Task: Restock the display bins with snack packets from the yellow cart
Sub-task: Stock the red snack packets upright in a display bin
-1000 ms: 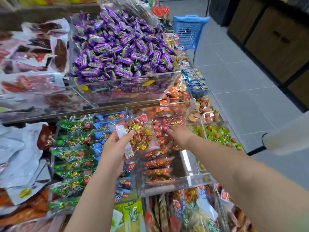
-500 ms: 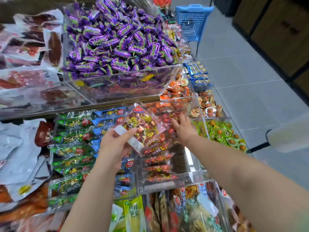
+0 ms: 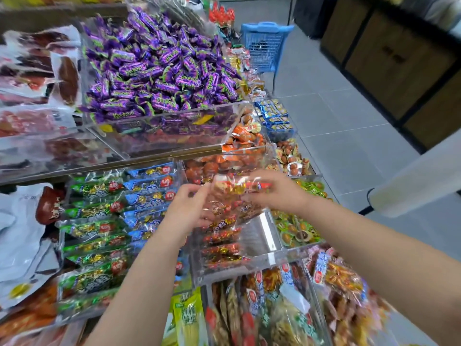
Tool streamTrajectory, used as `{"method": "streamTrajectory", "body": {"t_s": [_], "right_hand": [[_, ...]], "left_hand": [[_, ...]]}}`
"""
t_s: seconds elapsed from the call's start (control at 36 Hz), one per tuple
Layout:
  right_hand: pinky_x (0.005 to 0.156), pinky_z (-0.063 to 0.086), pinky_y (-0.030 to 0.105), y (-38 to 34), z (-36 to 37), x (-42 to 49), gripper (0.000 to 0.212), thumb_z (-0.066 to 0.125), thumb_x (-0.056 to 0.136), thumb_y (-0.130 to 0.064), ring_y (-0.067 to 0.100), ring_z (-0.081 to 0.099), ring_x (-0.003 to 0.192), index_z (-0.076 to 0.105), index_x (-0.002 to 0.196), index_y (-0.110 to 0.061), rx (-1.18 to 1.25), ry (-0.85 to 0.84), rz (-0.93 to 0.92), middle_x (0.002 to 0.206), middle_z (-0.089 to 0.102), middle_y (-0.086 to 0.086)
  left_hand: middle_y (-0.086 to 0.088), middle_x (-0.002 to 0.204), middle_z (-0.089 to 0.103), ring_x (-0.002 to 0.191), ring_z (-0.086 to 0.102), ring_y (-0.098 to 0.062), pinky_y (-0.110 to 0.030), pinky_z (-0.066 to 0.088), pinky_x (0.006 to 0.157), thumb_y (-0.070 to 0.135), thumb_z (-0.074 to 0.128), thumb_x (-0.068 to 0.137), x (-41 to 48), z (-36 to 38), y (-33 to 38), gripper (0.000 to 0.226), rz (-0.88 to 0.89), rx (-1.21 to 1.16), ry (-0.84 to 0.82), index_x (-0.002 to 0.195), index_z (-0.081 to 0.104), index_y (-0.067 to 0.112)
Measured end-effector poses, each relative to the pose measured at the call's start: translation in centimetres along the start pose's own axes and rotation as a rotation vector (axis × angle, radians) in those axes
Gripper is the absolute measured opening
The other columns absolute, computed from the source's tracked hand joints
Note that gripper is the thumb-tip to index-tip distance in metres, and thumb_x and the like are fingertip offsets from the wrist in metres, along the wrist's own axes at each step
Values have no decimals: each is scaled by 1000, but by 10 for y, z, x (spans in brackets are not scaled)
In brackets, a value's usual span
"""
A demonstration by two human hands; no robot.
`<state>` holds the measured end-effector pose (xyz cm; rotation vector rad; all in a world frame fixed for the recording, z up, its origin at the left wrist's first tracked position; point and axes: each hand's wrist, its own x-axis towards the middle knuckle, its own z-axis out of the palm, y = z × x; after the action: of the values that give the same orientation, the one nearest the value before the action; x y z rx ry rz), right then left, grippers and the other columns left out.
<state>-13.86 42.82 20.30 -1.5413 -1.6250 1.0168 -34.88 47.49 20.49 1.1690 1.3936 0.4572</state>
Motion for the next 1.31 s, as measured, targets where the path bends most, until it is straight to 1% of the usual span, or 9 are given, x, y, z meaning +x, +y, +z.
{"method": "streamTrajectory", "body": {"t_s": [0.14,0.22,0.31,0.42,0.58,0.86,1.06,1.22,1.31], "right_hand": [[62,47,15,12,-23,5,33,73,78,-40,6,62,81,58,106,-31,-187,115,363,85,64,-16],[58,39,24,15,-24,11,56,68,80,-41,17,56,79,51,128,-17,-545,10,448,82,59,-4],[60,40,25,11,-12,19,42,64,80,-38,21,53,81,57,112,-12,-837,-204,488,89,56,3],[73,55,34,11,17,33,25,60,82,-19,24,61,88,63,106,-12,-1125,-486,505,99,62,3],[85,47,41,28,49,51,40,56,89,-12,29,53,115,52,129,-12,-1380,-733,494,130,52,3],[105,31,43,65,54,52,64,60,82,-25,32,30,126,34,139,-11,-1478,-349,64,137,31,13],[116,4,45,95,57,36,98,60,81,-50,33,8,141,-6,149,-22,-1276,-344,116,154,7,11],[116,7,44,103,60,29,78,54,86,-43,32,14,138,12,147,-17,-1204,-231,182,148,20,11],[117,-1,41,105,61,30,76,46,93,-39,31,-3,144,1,150,-13,-1138,-156,325,155,0,15]], "left_hand": [[0,112,63,106,56,-21,-39,46,89,36,64,86,7,-19,-20,31,504,738,453,112,61,20],[-9,155,28,145,15,-32,-51,19,114,51,59,86,16,-27,-32,72,377,1089,463,144,36,17],[-5,162,-8,147,-15,-30,-55,2,116,58,52,88,23,-29,-44,90,238,1071,365,154,3,20],[-4,162,-9,147,-15,-28,-56,2,116,54,50,90,27,-29,-46,85,243,1053,363,153,4,20],[-2,162,-8,148,-14,-26,-55,1,116,52,50,90,30,-31,-48,83,245,1032,359,153,6,23],[-1,162,-9,148,-13,-24,-54,0,117,52,50,90,31,-30,-51,82,261,1018,375,153,6,25],[-1,162,-8,148,-13,-25,-54,0,116,51,50,90,33,-29,-54,82,271,1027,389,153,7,24],[-2,162,-6,148,-12,-24,-54,-1,117,50,51,90,34,-29,-55,81,280,1012,395,153,9,24],[-2,162,-6,148,-12,-24,-53,-1,117,50,52,89,34,-29,-56,81,283,1010,400,153,10,24]]}}
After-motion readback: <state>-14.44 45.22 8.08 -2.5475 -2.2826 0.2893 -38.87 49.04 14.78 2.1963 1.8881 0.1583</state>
